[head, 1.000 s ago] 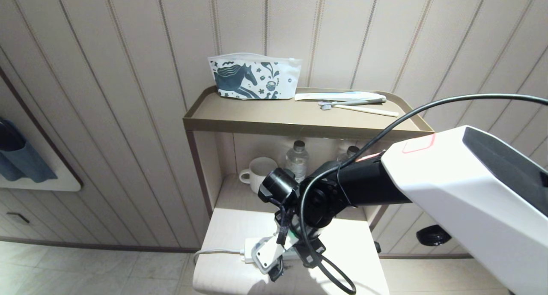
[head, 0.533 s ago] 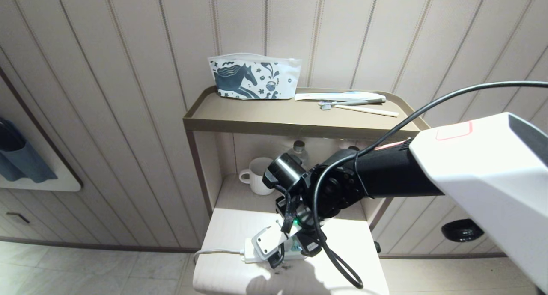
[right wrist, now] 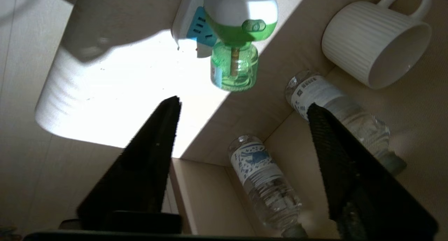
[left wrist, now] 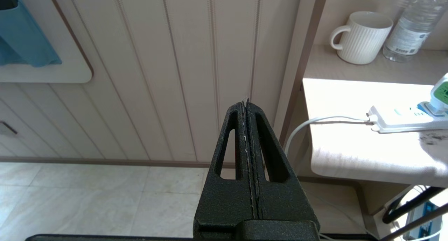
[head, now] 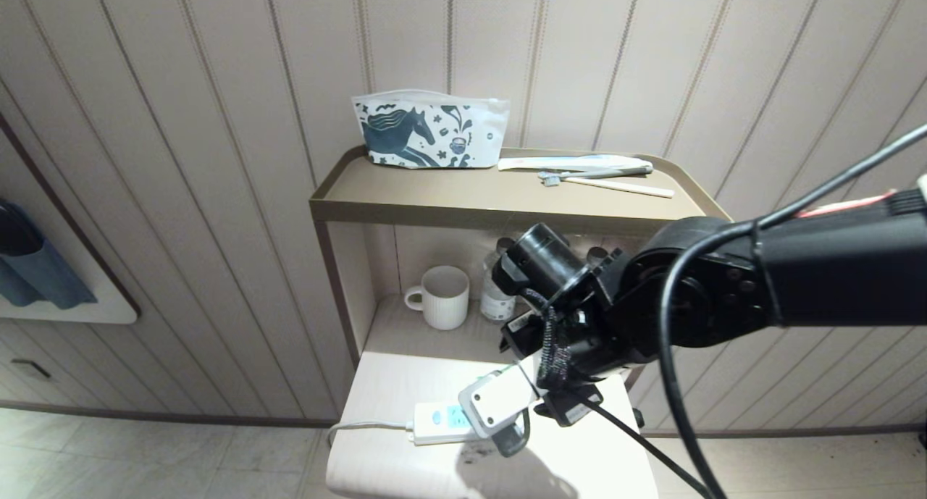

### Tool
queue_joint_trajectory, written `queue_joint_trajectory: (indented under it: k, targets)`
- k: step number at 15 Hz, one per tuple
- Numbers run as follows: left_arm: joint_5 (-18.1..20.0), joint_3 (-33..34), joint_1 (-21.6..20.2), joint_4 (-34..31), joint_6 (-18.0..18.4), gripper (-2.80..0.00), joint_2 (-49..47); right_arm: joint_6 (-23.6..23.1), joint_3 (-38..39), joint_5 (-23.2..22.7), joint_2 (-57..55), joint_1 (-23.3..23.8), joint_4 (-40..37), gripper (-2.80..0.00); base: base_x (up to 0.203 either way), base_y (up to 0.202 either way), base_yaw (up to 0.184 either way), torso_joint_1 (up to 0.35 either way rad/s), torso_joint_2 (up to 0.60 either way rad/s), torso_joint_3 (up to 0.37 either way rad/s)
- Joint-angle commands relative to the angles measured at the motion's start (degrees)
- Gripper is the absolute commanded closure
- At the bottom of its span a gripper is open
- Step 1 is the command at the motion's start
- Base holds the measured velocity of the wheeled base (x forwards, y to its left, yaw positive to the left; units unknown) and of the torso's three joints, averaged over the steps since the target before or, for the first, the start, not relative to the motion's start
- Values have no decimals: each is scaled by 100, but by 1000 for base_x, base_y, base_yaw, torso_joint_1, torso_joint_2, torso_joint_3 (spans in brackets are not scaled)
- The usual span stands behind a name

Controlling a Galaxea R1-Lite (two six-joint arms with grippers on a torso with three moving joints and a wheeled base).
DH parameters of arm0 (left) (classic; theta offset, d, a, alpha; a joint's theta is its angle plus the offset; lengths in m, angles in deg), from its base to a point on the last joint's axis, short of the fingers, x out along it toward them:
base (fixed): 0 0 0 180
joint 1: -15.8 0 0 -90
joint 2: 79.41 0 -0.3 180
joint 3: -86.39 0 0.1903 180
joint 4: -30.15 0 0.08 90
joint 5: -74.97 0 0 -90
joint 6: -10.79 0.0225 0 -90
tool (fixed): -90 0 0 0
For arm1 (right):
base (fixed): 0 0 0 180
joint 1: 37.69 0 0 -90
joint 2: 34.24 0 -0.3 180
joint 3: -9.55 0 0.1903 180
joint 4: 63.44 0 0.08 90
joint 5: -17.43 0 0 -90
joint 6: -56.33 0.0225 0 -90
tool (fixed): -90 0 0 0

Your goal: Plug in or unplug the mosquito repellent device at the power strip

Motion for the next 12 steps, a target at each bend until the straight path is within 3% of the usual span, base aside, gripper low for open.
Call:
queue_joint_trajectory:
  k: [1,5,8,10,12]
  targets:
    - [2,0,-1,-1,2,0,2,-18,398,4,803,-8,-12,0,0,0,0,0,0,0]
    - [2,0,-1,-10,2,0,2,159,1214,9,2486,-13,13,0,0,0,0,0,0,0]
    - [2,0,-1,-1,2,0,2,342,1389,16,2784,-17,5,0,0,0,0,0,0,0]
    - [2,0,-1,-10,2,0,2,962,1158,9,3343,-41,-57,0,0,0,0,0,0,0]
    - [2,0,-1,-1,2,0,2,2197,994,-6,4559,-65,-108,0,0,0,0,0,0,0]
